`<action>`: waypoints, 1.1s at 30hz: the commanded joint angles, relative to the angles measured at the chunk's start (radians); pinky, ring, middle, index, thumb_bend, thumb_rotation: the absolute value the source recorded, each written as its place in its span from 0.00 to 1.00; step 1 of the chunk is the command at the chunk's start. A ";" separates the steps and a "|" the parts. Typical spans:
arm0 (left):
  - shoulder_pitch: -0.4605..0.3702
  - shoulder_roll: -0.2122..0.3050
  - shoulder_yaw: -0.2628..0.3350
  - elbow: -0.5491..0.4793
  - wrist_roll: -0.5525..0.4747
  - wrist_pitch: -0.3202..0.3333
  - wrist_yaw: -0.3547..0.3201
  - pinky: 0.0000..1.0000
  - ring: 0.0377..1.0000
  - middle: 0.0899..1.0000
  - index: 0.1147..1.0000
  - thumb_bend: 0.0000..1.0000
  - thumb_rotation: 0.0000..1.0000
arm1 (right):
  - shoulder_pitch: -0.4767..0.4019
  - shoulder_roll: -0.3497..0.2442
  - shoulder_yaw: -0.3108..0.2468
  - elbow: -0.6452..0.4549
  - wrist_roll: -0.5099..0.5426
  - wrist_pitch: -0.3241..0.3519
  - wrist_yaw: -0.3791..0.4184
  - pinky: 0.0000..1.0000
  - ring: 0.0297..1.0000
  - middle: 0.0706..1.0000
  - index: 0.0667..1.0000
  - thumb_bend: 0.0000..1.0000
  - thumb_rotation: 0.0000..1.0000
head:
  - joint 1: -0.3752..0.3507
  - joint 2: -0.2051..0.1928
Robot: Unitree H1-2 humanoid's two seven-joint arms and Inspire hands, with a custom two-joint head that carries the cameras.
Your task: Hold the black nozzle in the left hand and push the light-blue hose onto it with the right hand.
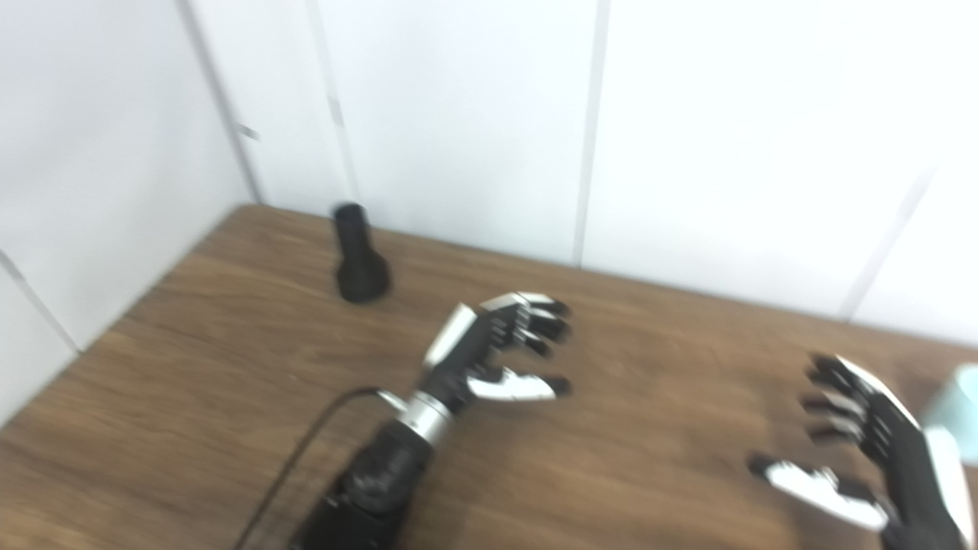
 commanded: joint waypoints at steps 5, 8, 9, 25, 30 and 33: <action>-0.022 -0.004 -0.001 0.012 0.001 -0.054 0.022 0.57 0.65 0.61 0.58 0.74 0.08 | -0.030 -0.007 -0.010 0.021 0.043 -0.106 0.006 0.50 0.64 0.76 0.78 0.70 0.00 | -0.006 -0.004; -0.020 -0.002 -0.001 0.012 0.008 -0.055 0.029 0.57 0.65 0.61 0.58 0.74 0.08 | -0.029 -0.006 -0.010 0.024 0.050 -0.111 0.006 0.50 0.64 0.76 0.77 0.70 0.00 | -0.008 -0.007; -0.020 -0.001 -0.001 0.012 0.010 -0.055 0.031 0.57 0.65 0.61 0.58 0.74 0.08 | -0.029 -0.005 -0.011 0.024 0.052 -0.112 0.007 0.50 0.64 0.76 0.77 0.70 0.00 | -0.008 -0.007; -0.061 0.117 0.141 -0.184 0.014 0.071 0.078 0.53 0.62 0.62 0.60 0.74 0.07 | -0.047 -0.007 -0.012 0.061 0.033 -0.120 -0.003 0.50 0.63 0.75 0.76 0.71 0.00 | 0.004 -0.023; -0.094 0.203 0.194 -0.237 0.018 0.155 0.072 0.52 0.62 0.63 0.61 0.75 0.08 | -0.052 -0.008 -0.011 0.073 0.033 -0.130 0.000 0.51 0.64 0.75 0.76 0.70 0.00 | 0.003 -0.028; -0.115 0.251 0.217 -0.217 0.023 0.167 0.077 0.54 0.63 0.63 0.62 0.76 0.11 | -0.054 -0.010 -0.012 0.078 0.036 -0.135 0.001 0.50 0.64 0.75 0.76 0.70 0.00 | 0.004 -0.031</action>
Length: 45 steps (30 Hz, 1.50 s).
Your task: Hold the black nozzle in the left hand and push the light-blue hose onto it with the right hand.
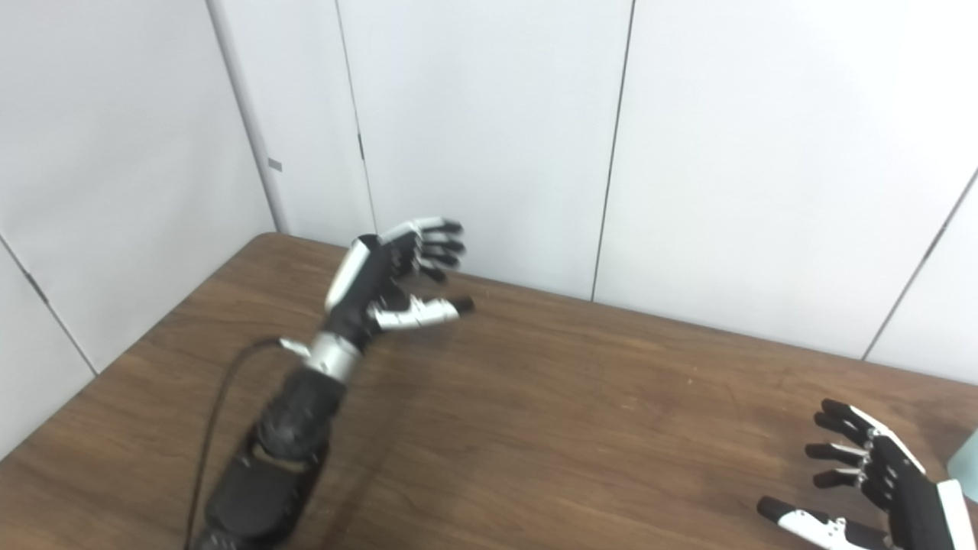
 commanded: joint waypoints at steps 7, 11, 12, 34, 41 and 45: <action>-0.103 0.092 0.058 -0.015 0.017 0.038 0.030 0.58 0.66 0.64 0.65 0.75 0.10 | -0.037 -0.014 -0.012 -0.017 0.013 -0.054 -0.003 0.50 0.64 0.76 0.77 0.70 0.00 | 0.001 -0.009; -0.136 0.117 0.087 -0.014 0.028 0.061 0.056 0.53 0.65 0.65 0.67 0.75 0.10 | -0.043 -0.015 -0.015 -0.007 0.018 -0.058 -0.002 0.50 0.64 0.75 0.77 0.70 0.00 | 0.001 -0.010; -0.144 0.124 0.092 -0.012 0.055 0.066 0.076 0.56 0.65 0.65 0.67 0.75 0.10 | -0.043 -0.015 -0.016 -0.007 0.019 -0.058 -0.002 0.50 0.64 0.75 0.77 0.70 0.00 | 0.002 -0.011; -0.152 0.194 0.072 0.024 0.241 0.390 0.114 1.00 1.00 1.00 1.00 1.00 0.31 | -0.043 -0.018 -0.025 -0.004 0.024 -0.066 -0.003 0.50 0.62 0.74 0.76 0.70 0.00 | -0.007 -0.013; -0.136 0.206 0.055 0.024 0.237 0.463 0.079 1.00 1.00 1.00 1.00 1.00 0.35 | -0.041 -0.019 -0.028 -0.007 0.025 -0.063 -0.002 0.49 0.61 0.74 0.75 0.71 0.00 | -0.008 -0.011; -0.130 0.209 0.045 0.038 0.248 0.482 0.084 1.00 1.00 1.00 1.00 1.00 0.37 | -0.042 -0.018 -0.030 -0.007 0.029 -0.062 -0.001 0.49 0.61 0.74 0.75 0.71 0.00 | -0.009 -0.008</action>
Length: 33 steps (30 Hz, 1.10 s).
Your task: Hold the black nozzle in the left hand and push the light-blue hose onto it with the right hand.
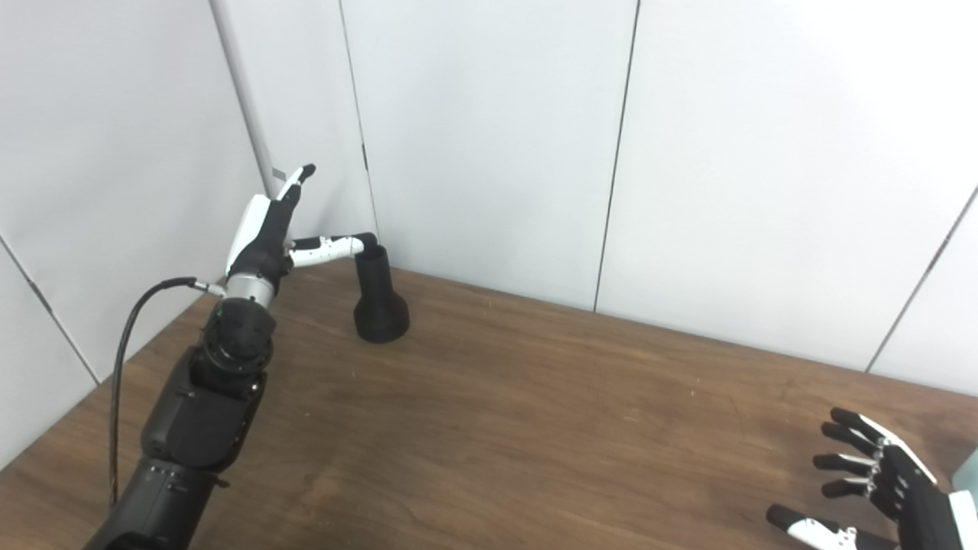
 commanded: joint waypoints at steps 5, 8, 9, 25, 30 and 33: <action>-0.021 0.034 -0.022 0.031 0.032 0.002 0.030 1.00 1.00 0.99 1.00 1.00 0.37 | -0.030 -0.014 -0.010 -0.034 0.015 -0.040 -0.001 0.49 0.61 0.74 0.75 0.71 0.00 | -0.007 0.001; -0.017 0.045 -0.038 0.050 0.031 0.007 0.015 1.00 1.00 0.99 1.00 1.00 0.39 | -0.030 -0.015 -0.010 -0.038 0.015 -0.035 0.000 0.49 0.61 0.74 0.75 0.71 0.00 | -0.008 0.003; -0.016 0.048 -0.040 0.055 0.028 0.006 0.010 1.00 1.00 0.99 1.00 1.00 0.40 | -0.030 -0.015 -0.010 -0.039 0.015 -0.033 0.000 0.49 0.61 0.74 0.75 0.71 0.00 | -0.008 0.003; -0.021 0.074 -0.104 0.154 0.030 0.044 -0.048 1.00 1.00 0.99 1.00 1.00 0.42 | -0.024 -0.018 -0.011 -0.043 0.003 -0.040 -0.002 0.50 0.61 0.73 0.75 0.72 0.00 | -0.012 -0.004; -0.027 0.075 -0.138 0.195 0.041 0.045 -0.039 1.00 1.00 0.99 1.00 1.00 0.42 | -0.026 -0.017 -0.009 -0.042 0.001 -0.039 -0.003 0.49 0.61 0.73 0.75 0.72 0.00 | -0.017 -0.005; -0.029 0.070 -0.156 0.197 0.050 0.054 -0.036 1.00 1.00 0.99 1.00 1.00 0.41 | -0.026 -0.018 -0.009 -0.038 0.000 -0.047 -0.003 0.49 0.60 0.73 0.75 0.72 0.00 | -0.016 -0.009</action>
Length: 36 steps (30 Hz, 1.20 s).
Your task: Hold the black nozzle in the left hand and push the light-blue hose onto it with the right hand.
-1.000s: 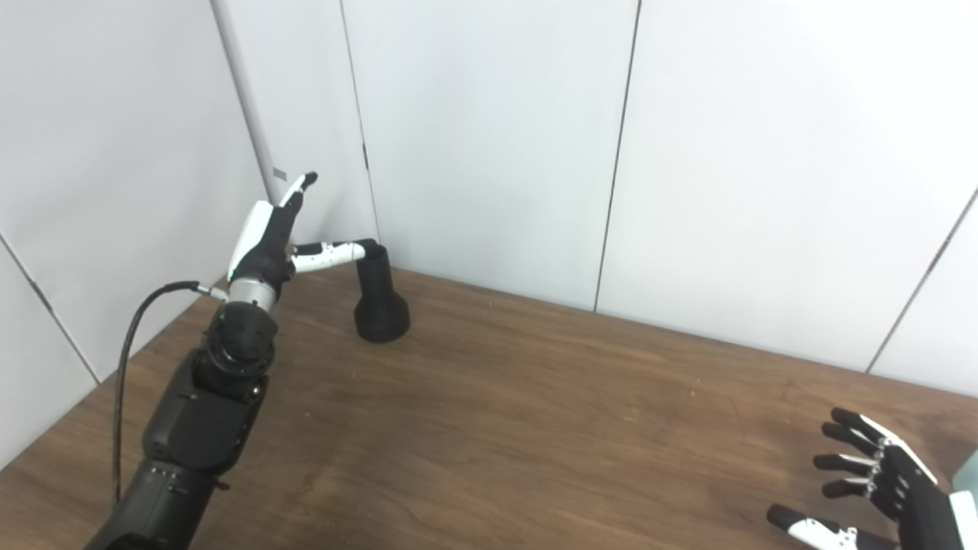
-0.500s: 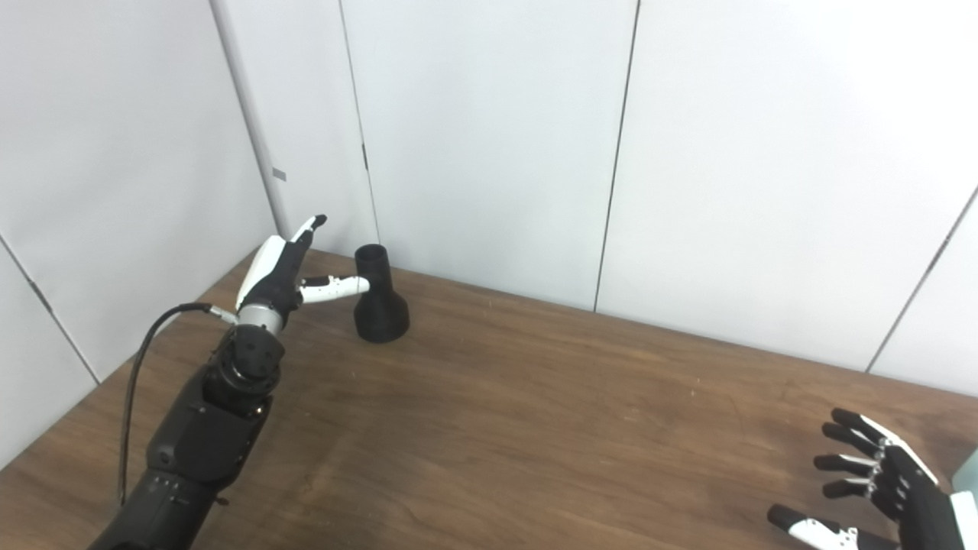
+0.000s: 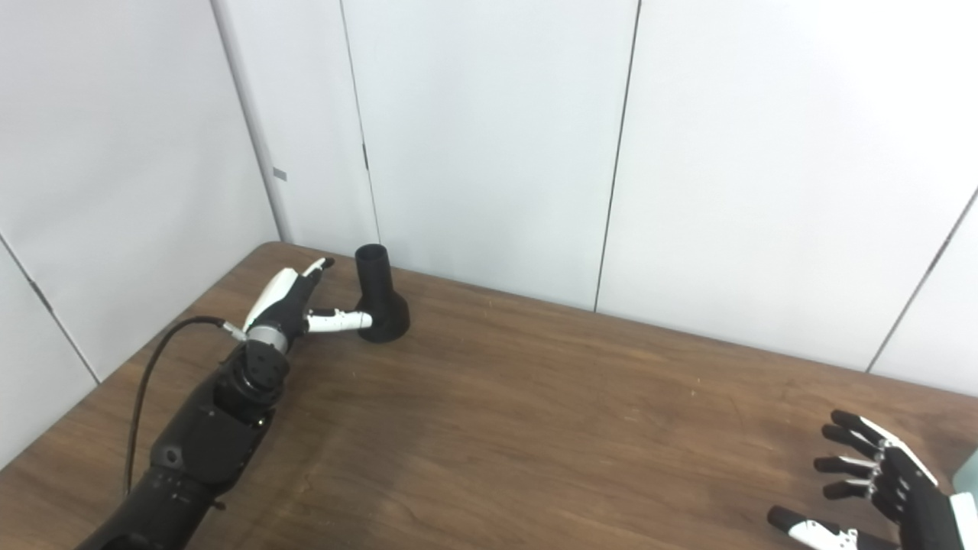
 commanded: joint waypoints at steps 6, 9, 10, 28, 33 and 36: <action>-0.064 0.022 -0.033 0.012 0.051 -0.023 0.046 1.00 1.00 0.98 0.97 1.00 0.42 | -0.028 -0.016 -0.008 -0.041 -0.004 -0.049 -0.006 0.49 0.60 0.73 0.74 0.73 0.00 | -0.009 0.002; -0.070 0.018 -0.038 0.020 0.044 -0.037 0.050 1.00 1.00 0.97 0.96 1.00 0.42 | -0.029 -0.013 -0.007 -0.040 -0.007 -0.047 -0.008 0.49 0.60 0.72 0.74 0.73 0.00 | -0.015 0.003; -0.071 0.015 -0.039 0.020 0.042 -0.041 0.051 1.00 1.00 0.96 0.96 1.00 0.41 | -0.029 -0.011 -0.006 -0.040 -0.008 -0.047 -0.009 0.49 0.60 0.72 0.74 0.73 0.00 | -0.016 0.003; -0.097 0.009 -0.063 0.059 0.028 -0.059 0.035 1.00 1.00 0.91 0.94 1.00 0.37 | -0.013 -0.010 -0.002 -0.058 -0.022 -0.042 -0.010 0.49 0.60 0.73 0.74 0.73 0.00 | -0.027 0.013; -0.103 0.005 -0.061 0.079 0.014 -0.084 0.041 1.00 1.00 0.90 0.94 1.00 0.35 | -0.006 -0.011 -0.003 -0.066 -0.026 -0.040 -0.008 0.49 0.60 0.73 0.75 0.72 0.00 | -0.033 0.013; -0.109 0.001 -0.063 0.092 0.013 -0.095 0.046 1.00 1.00 0.89 0.93 1.00 0.34 | -0.003 -0.012 -0.004 -0.072 -0.026 -0.037 -0.007 0.49 0.60 0.73 0.75 0.72 0.00 | -0.033 0.016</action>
